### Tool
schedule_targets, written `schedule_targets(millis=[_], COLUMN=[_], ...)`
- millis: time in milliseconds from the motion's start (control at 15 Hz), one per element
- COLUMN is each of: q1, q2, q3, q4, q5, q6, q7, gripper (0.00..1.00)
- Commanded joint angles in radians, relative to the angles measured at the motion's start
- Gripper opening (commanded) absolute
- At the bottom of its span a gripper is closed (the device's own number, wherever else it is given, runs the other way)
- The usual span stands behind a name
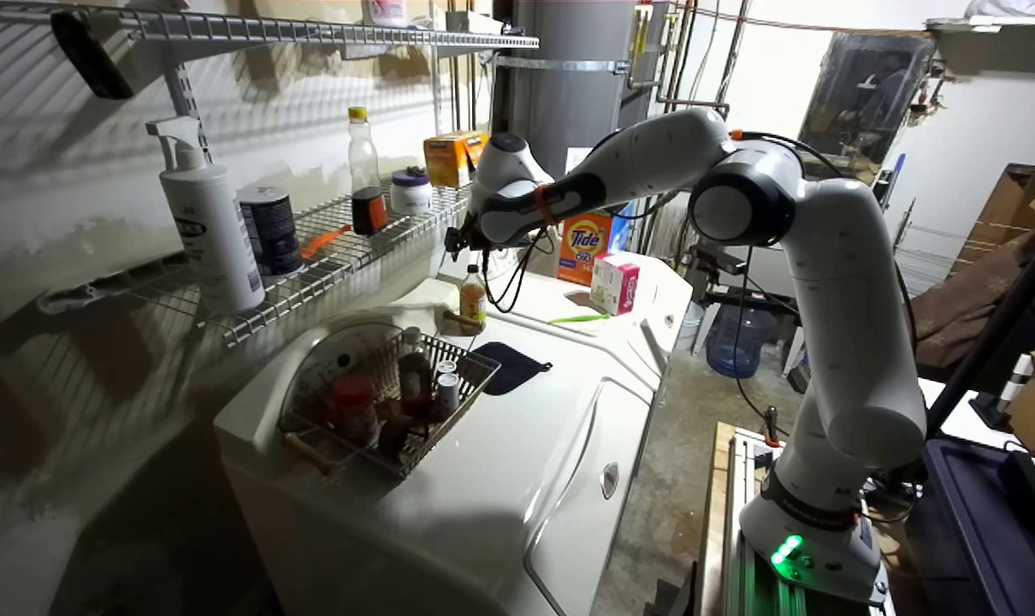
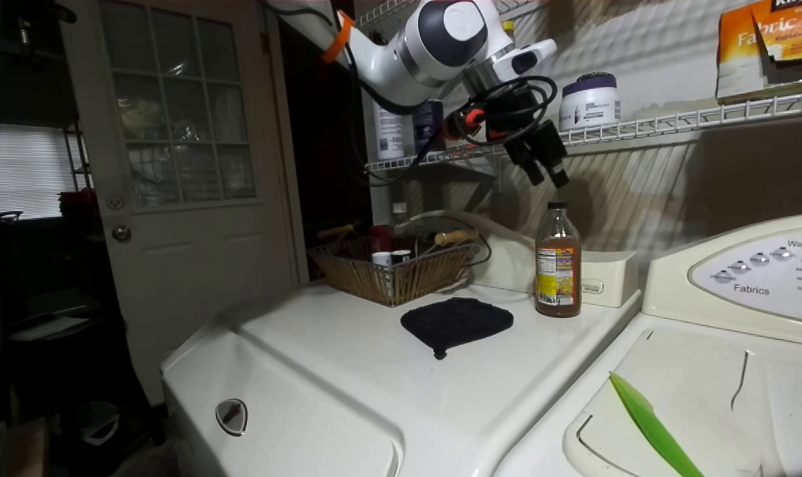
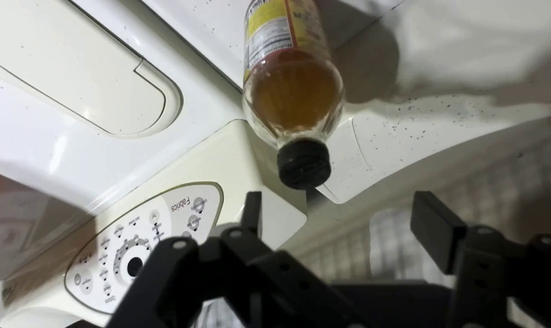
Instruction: Put the vinegar bottle on the left washing machine.
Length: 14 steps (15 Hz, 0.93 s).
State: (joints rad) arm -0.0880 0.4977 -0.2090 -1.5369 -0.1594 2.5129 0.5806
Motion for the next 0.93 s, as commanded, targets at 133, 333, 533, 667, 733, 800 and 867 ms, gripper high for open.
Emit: schedule_targets(millis=[133, 333, 533, 667, 733, 800, 867], q1=[0.043, 0.055, 0.071, 0.086, 0.094, 0.106, 0.118], q2=[-0.199, -0.339, -0.476, -0.557, -0.59, -0.622, -0.644], q3=[0.033, 0.085, 0.143, 0.178, 0.192, 0.208, 0.22], q4=[-0.088, -0.173, -0.265, -0.322, -0.346, -0.366, -0.377], q5=[0.016, 0.034, 0.078, 0.124, 0.146, 0.169, 0.192], q6=[-0.324, -0.458, -0.543, -0.577, -0.592, -0.598, -0.621], q7=[-0.164, -0.268, -0.362, -0.423, -0.457, -0.484, -0.517], gripper=[1.0, 1.0, 1.0, 1.0, 1.0, 1.0, 1.0])
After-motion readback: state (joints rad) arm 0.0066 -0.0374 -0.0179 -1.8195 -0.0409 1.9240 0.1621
